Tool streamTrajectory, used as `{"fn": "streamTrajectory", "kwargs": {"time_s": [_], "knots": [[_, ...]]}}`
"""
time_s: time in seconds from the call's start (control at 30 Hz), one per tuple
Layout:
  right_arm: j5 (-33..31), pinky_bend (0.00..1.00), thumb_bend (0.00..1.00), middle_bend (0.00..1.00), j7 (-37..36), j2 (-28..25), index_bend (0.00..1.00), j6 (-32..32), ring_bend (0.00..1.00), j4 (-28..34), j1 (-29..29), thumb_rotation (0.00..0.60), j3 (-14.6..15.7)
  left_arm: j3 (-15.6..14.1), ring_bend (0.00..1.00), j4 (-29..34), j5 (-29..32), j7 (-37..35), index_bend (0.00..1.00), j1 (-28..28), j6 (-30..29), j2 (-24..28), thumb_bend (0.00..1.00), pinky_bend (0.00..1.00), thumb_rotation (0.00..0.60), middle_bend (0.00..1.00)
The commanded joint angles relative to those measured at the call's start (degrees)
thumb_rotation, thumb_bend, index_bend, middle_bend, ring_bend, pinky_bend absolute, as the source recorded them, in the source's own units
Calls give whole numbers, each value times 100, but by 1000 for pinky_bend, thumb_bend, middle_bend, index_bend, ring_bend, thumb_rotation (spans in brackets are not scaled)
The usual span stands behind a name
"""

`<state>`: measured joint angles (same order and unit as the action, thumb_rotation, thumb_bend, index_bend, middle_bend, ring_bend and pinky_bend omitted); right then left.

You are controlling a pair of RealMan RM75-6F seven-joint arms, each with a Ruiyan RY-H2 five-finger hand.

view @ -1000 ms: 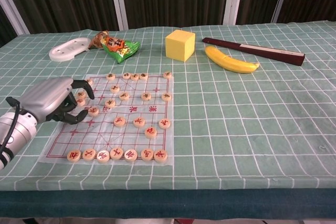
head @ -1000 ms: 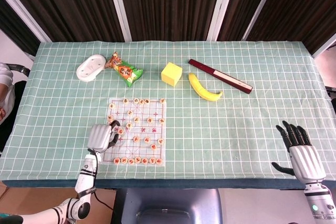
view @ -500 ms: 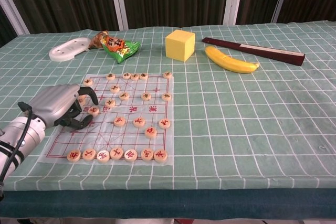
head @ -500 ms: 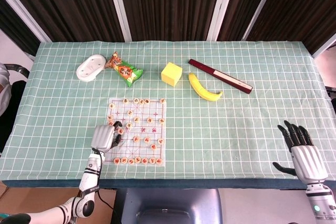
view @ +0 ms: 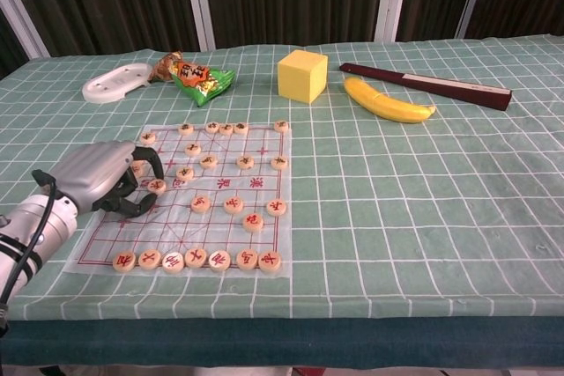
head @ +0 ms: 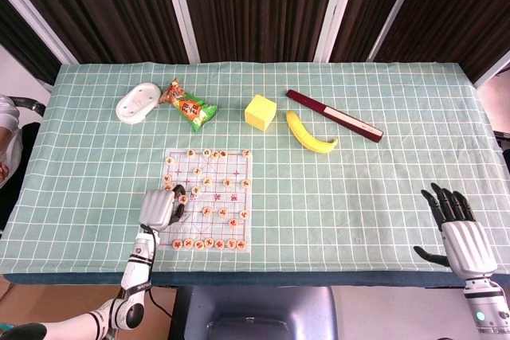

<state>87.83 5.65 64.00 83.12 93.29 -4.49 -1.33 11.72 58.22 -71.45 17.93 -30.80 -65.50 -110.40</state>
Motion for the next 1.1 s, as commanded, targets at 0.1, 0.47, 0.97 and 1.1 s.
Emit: {"fn": "streamTrajectory", "kwargs": {"time_s": [0.1,0.47,0.97,1.1], "knots": [[-8,0,154,0,6,0,0,-12,0,5,-1,600,2,47,1000,41,-68,-120,518,-33,-92,25,341,1000,600,1000],[-32,0,154,0,-33,-18,0,-8,0,-1,-1,600,-17,234,1000,-256,60,-99,485,-245,21,-116,344,1000,600,1000],[-17,0,154,0,-108,-70,0,-54,0,9,-7,600,10,250,1000,-542,101,-163,414,-346,89,-196,345,1000,600,1000],[-33,0,154,0,-135,-85,0,-57,0,15,-4,600,6,212,1000,-526,126,-73,281,-345,118,-213,348,1000,600,1000]]}}
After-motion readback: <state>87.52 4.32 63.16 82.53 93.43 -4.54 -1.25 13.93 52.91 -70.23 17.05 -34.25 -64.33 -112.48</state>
